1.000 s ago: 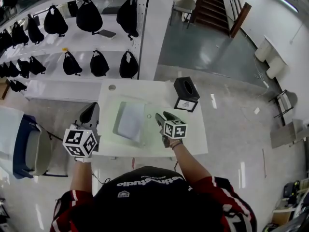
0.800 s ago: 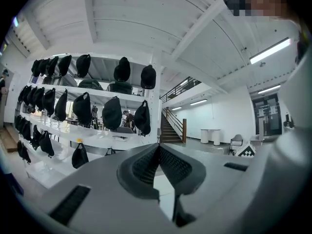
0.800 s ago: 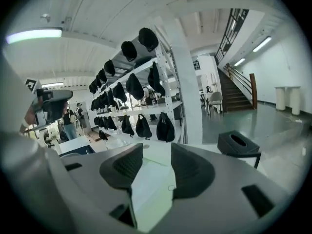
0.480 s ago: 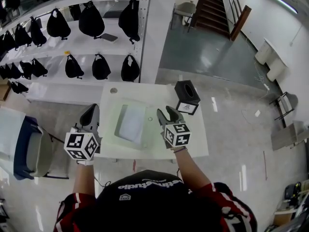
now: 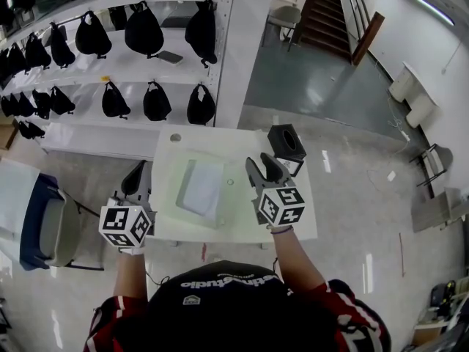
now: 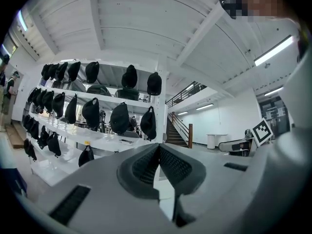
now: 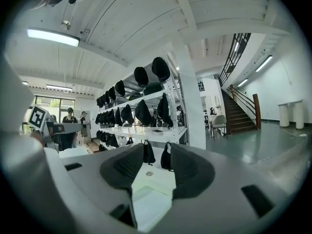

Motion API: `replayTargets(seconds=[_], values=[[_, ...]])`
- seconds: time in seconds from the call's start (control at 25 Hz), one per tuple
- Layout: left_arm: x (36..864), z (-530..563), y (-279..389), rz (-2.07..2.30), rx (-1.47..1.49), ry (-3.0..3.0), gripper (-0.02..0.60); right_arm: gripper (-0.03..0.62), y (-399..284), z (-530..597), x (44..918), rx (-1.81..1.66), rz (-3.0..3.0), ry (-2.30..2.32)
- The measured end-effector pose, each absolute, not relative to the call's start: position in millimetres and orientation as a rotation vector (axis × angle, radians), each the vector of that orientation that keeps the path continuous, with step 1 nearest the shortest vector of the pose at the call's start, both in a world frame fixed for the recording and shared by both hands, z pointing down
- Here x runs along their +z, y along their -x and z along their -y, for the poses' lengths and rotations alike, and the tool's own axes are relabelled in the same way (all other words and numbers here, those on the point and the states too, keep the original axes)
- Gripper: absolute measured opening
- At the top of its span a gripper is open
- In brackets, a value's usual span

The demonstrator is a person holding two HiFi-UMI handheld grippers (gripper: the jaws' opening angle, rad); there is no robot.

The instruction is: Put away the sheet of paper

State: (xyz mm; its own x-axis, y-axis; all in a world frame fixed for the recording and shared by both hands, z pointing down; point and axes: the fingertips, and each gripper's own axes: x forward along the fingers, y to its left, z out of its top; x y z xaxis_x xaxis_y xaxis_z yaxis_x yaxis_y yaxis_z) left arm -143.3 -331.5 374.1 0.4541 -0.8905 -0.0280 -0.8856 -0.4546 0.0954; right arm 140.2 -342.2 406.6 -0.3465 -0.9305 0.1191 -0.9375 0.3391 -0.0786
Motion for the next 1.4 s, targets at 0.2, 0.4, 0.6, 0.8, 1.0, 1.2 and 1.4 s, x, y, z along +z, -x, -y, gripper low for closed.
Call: replayTargets(seconds=[0.2,0.4,0.6,0.8,1.0,1.2,1.4], values=[[368,332,146,1.617,-0.128,-2.618,0.003,0.153,-136,343,391,0.194,2.555,-1.782],[366,331,150,1.626,-0.134,-2.625,0.003,0.112,-131,341,385,0.125,2.547,-1.805],[365,332,149,1.636,-0.105,-2.646,0.003,0.075,-129,341,381,0.111,2.544,-1.818],[363,329,147,1.626,-0.106,-2.66,0.003,0.05,-126,339,379,0.105,2.545,-1.819],[362,326,147,1.622,-0.11,-2.662,0.003,0.04,-126,335,376,0.075,2.525,-1.832],[361,324,146,1.616,-0.113,-2.666,0.003,0.018,-128,332,373,0.047,2.499,-1.853],[359,324,145,1.611,-0.118,-2.67,0.003,0.003,-130,330,372,0.041,2.485,-1.865]])
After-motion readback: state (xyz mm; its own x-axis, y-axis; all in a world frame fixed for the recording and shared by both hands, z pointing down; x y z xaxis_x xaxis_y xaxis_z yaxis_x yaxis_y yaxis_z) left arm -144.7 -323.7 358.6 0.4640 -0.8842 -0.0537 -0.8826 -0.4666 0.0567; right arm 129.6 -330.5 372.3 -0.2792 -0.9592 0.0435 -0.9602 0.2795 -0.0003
